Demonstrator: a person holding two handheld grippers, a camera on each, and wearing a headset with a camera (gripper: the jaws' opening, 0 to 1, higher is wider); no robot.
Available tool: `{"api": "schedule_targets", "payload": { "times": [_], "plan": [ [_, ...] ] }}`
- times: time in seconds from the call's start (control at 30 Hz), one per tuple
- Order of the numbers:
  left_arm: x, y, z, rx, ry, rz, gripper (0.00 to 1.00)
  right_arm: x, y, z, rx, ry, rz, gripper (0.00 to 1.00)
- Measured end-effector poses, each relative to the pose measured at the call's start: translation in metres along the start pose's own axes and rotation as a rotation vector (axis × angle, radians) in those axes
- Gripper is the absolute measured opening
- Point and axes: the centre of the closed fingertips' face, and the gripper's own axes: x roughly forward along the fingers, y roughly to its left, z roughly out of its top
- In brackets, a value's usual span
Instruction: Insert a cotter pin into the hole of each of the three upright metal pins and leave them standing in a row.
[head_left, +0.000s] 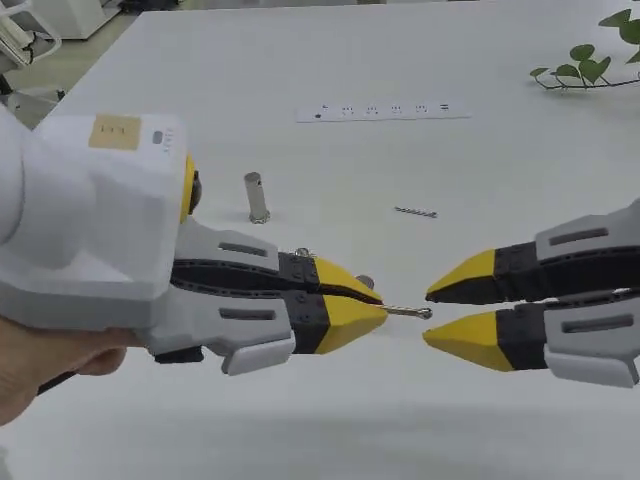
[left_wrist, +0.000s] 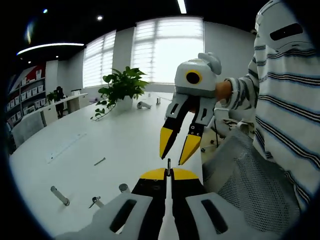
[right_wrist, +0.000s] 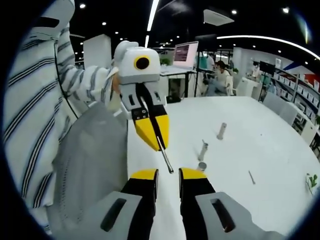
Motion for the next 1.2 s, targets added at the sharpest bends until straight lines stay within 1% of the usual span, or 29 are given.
{"api": "schedule_targets", "payload": {
  "times": [0.17,0.3,0.47,0.57,0.67,0.77,0.93,1.2],
  "plan": [
    [0.002,-0.003,0.004,0.047,-0.01,-0.022,0.0,0.001,0.005,0.001,-0.013,0.007,0.022,0.16],
    [0.003,-0.005,0.003,0.066,-0.007,-0.04,0.0,0.003,0.009,0.0,-0.023,0.017,0.037,0.14],
    [0.003,-0.006,0.005,0.073,-0.016,-0.058,0.0,0.004,0.011,-0.002,-0.033,0.027,0.057,0.11],
    [0.003,-0.006,0.004,0.078,-0.013,-0.062,0.0,0.005,0.012,-0.003,-0.036,0.034,0.068,0.08],
    [0.003,-0.008,0.004,0.081,-0.012,-0.074,0.0,0.004,0.012,-0.005,-0.046,0.043,0.074,0.06],
    [0.002,-0.009,0.003,0.089,-0.012,-0.079,0.0,0.005,0.014,-0.005,-0.05,0.048,0.084,0.06],
    [0.003,-0.008,0.001,0.092,-0.002,-0.08,0.0,0.006,0.012,-0.005,-0.054,0.054,0.088,0.06],
    [0.005,-0.005,-0.01,0.068,0.04,-0.091,0.0,0.008,0.012,-0.008,-0.062,0.077,0.091,0.05]
  ]
}}
